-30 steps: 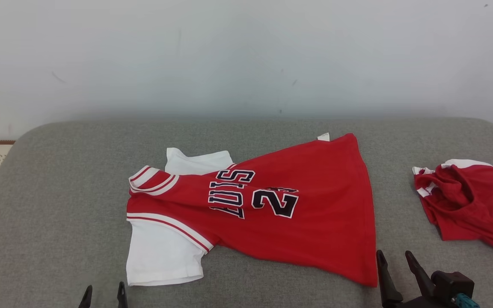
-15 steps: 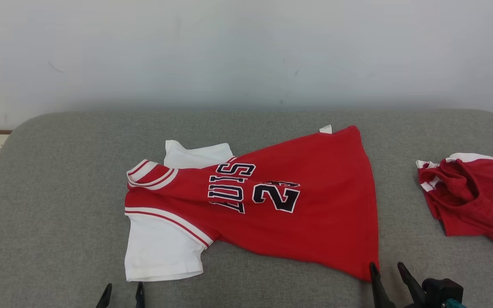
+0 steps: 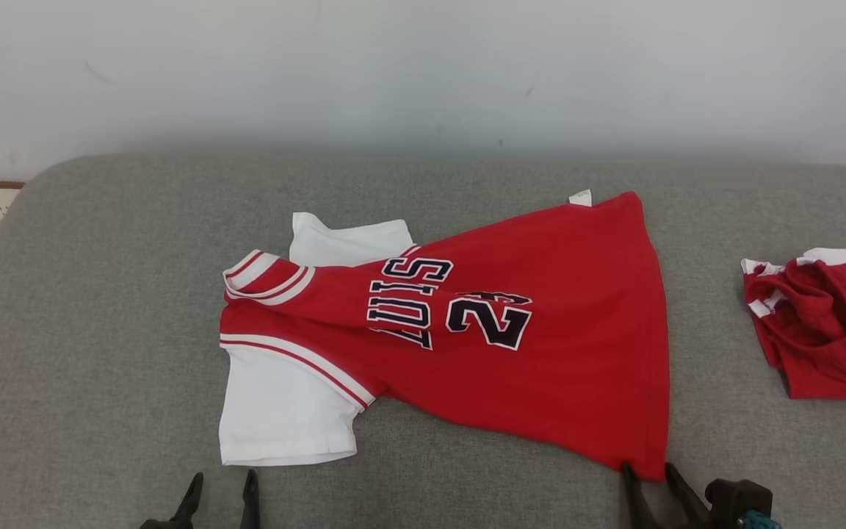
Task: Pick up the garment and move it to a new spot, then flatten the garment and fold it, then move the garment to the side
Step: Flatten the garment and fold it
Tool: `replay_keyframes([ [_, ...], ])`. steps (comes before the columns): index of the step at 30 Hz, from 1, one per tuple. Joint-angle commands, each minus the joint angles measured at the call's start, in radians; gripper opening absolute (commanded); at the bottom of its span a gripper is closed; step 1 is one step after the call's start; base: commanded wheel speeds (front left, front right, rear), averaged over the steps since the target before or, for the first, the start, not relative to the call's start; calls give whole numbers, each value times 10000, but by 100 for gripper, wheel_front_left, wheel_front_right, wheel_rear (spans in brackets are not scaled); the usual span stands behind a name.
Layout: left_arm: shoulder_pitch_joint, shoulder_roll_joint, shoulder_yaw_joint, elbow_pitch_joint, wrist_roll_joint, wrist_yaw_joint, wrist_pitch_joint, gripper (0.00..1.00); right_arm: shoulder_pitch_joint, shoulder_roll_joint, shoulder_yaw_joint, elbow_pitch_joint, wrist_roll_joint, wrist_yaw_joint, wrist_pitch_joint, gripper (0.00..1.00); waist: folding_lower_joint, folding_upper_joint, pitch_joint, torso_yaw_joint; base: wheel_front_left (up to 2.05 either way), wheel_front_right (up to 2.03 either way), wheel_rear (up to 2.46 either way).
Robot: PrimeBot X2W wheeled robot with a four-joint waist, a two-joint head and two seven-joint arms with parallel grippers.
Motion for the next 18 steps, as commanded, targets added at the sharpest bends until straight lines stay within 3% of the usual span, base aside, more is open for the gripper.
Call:
replay_keyframes([
  [1,-158,3,7,2,-62,15,-13,100,-107,46,83,119,65,-11,6,70,-1,0,86,28,0,0,0],
  [4,-177,1,-8,-11,-138,-21,-13,100,-180,62,88,236,108,-11,11,0,-1,0,157,38,0,0,0],
  [18,-661,-1,26,341,-1013,-247,-13,100,18,-598,-410,-103,10,-13,6,0,-1,0,519,-432,0,0,0],
])
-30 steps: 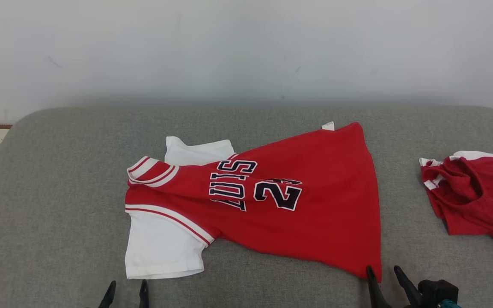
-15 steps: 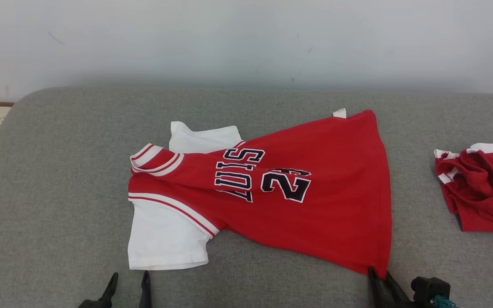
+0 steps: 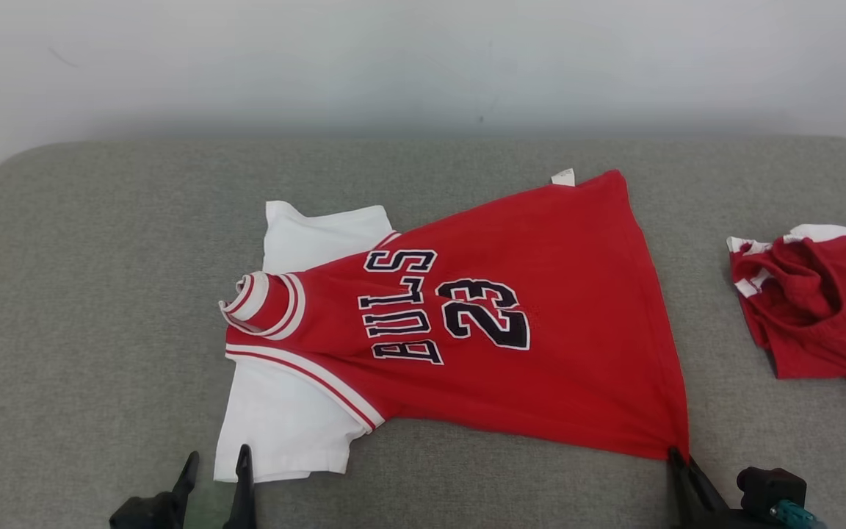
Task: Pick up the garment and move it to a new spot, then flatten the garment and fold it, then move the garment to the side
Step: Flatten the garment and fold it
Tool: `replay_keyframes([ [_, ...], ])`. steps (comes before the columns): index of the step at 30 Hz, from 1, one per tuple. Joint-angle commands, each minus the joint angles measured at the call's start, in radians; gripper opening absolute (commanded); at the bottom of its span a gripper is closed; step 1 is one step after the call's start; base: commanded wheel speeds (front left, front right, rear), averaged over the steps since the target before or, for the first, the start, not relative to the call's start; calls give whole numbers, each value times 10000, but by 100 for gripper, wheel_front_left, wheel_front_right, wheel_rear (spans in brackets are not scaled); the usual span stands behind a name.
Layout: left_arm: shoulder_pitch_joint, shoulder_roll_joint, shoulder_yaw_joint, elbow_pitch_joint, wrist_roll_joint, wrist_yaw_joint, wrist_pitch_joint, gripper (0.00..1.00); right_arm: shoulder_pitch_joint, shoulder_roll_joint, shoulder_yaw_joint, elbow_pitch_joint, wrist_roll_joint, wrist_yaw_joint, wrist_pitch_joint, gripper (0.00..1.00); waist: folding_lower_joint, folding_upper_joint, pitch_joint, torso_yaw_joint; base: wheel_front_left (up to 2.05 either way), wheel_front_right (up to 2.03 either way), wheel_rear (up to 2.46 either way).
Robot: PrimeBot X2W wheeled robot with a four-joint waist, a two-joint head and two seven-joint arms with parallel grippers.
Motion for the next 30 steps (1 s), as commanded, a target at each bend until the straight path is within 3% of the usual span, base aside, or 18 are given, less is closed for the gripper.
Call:
replay_keyframes([
  [1,-106,-1,1,85,-139,-32,-13,100,99,-118,-15,31,-45,-15,8,0,-1,0,131,-136,0,0,0],
  [11,-486,0,2,1241,-662,-201,-2,98,-280,-103,96,-360,-72,-15,5,0,-1,0,352,-435,0,0,0],
  [12,-491,0,-54,1311,-673,-234,-1,84,-320,-113,94,-397,-63,-15,4,0,-1,0,352,-439,0,0,0],
  [13,-475,-5,-128,1392,-671,-266,1,38,-359,-127,96,-428,-43,-15,4,0,-1,0,351,-436,0,0,0],
  [14,-469,-14,-191,1438,-671,-291,9,0,-385,-136,82,-458,-21,-15,4,0,-1,0,344,-425,0,0,0],
  [22,-454,0,-582,1036,-513,-383,-4,0,-280,36,-252,-925,130,-15,5,0,-1,0,115,-170,0,0,0],
  [26,-791,6,-281,241,-184,-388,-11,0,-510,101,-478,-1555,221,-13,2,0,-1,0,-39,1,0,0,0],
  [30,-1721,139,183,-436,428,-721,-11,0,-1290,-234,-319,-2207,106,-13,2,0,-1,0,-92,164,0,0,0],
])
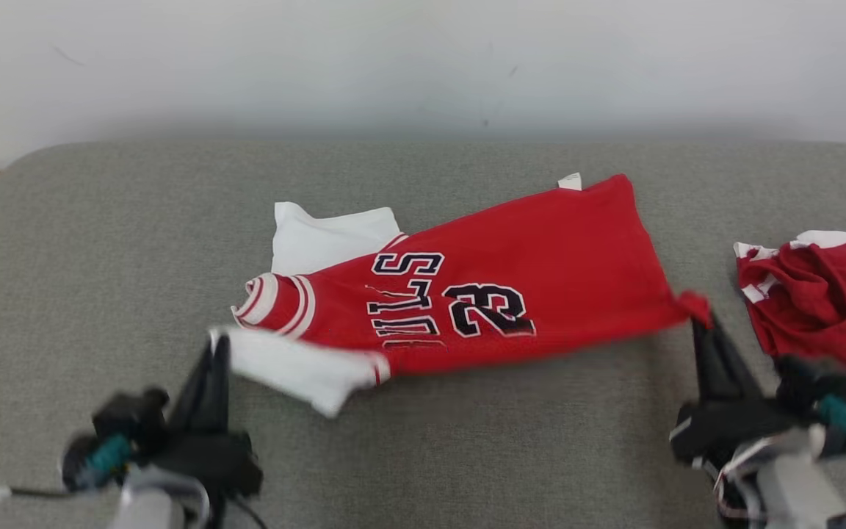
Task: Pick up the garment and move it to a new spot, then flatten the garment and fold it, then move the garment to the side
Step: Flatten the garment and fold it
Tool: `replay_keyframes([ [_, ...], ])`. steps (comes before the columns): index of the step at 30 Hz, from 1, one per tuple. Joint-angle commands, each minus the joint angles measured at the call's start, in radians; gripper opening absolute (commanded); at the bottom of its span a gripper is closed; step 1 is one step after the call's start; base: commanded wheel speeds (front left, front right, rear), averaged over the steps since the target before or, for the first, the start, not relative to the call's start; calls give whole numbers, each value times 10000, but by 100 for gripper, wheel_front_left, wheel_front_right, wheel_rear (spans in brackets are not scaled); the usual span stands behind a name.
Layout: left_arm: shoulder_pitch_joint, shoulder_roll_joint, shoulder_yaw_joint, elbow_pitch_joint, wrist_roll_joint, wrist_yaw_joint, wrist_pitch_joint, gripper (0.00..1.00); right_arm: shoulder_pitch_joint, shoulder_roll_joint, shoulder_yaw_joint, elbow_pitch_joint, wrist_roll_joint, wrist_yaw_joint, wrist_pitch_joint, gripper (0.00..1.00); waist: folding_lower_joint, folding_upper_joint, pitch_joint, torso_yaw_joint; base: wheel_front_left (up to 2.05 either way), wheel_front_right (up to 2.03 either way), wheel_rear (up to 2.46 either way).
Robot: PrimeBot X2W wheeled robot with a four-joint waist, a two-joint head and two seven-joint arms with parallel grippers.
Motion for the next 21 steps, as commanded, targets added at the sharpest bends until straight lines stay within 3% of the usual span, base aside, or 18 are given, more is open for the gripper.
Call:
replay_keyframes([
  [1,-751,246,187,-241,321,-209,-11,0,-641,-341,91,-263,-80,-11,-7,0,0,-1,9,160,0,0,0],
  [9,-4214,1072,64,-9,1137,-784,-13,0,-3622,-1300,303,-491,-126,-13,-7,0,0,-1,933,344,0,0,0],
  [12,-6360,1434,-414,490,1739,-935,-13,0,-5585,-1819,660,62,-214,-13,-6,0,0,-1,1691,395,0,0,0],
  [17,-8554,1332,-789,1732,2122,-823,-13,0,-8021,-2168,735,1178,-156,-13,-6,0,0,-1,2831,537,0,0,0],
  [21,-10215,1412,-1116,2538,2578,-600,-13,0,-9963,-2086,639,2198,-357,-13,-6,0,0,-1,3870,524,0,0,0],
])
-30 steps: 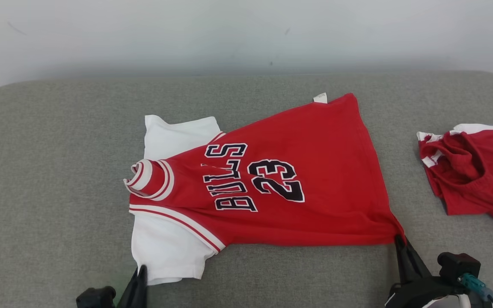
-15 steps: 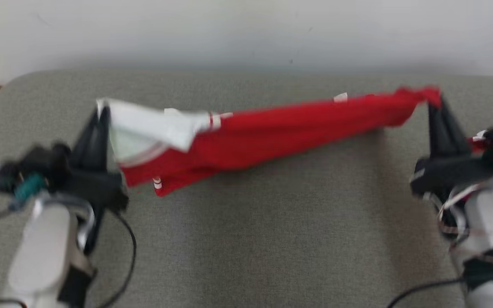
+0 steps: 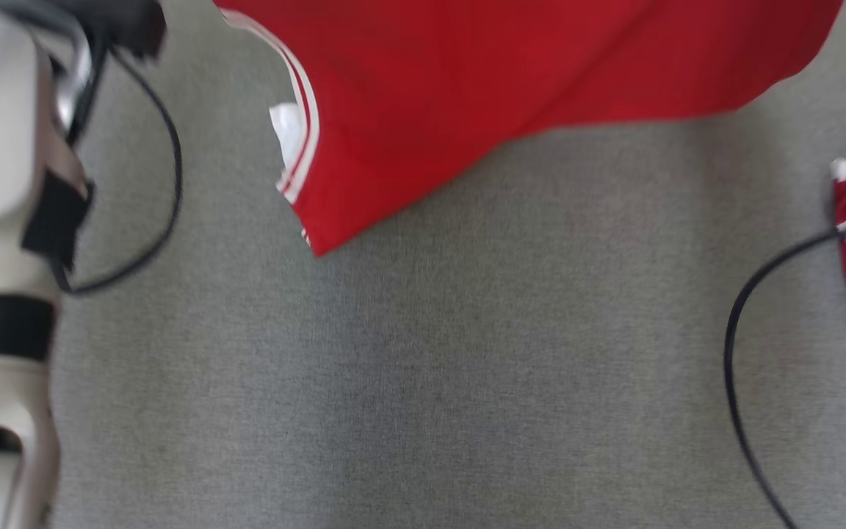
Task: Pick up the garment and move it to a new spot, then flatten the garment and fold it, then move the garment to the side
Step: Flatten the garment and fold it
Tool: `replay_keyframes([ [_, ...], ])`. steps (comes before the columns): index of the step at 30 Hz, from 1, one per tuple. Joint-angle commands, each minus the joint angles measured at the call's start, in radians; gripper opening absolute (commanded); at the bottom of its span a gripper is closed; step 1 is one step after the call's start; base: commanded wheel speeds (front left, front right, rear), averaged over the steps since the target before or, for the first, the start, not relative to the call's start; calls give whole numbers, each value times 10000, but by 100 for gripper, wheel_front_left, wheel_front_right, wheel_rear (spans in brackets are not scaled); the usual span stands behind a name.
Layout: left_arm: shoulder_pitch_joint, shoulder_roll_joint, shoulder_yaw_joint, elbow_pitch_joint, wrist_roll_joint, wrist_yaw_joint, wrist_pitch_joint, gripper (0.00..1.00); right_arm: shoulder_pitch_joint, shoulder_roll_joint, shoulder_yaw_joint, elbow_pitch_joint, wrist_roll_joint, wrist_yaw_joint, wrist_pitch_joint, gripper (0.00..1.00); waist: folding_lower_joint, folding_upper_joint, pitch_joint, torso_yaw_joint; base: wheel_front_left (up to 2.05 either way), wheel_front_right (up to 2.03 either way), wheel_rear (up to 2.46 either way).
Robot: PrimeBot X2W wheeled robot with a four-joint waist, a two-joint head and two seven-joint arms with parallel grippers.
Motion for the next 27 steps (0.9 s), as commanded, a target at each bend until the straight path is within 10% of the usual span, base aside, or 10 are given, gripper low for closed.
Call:
replay_keyframes([
  [1,-415,123,-119,90,239,140,-13,0,-564,17,-5,188,-216,-13,-6,0,-3,-2,1445,104,0,0,0],
  [13,-3579,865,-1168,-1139,963,1103,-11,0,-3784,430,-1227,938,-2195,-15,-6,0,-3,-2,1722,-26,0,0,0],
  [27,-889,1222,-1741,-2022,-563,1429,-11,0,-472,382,-996,1462,-1136,-15,-6,0,-3,-2,379,-50,0,0,0],
])
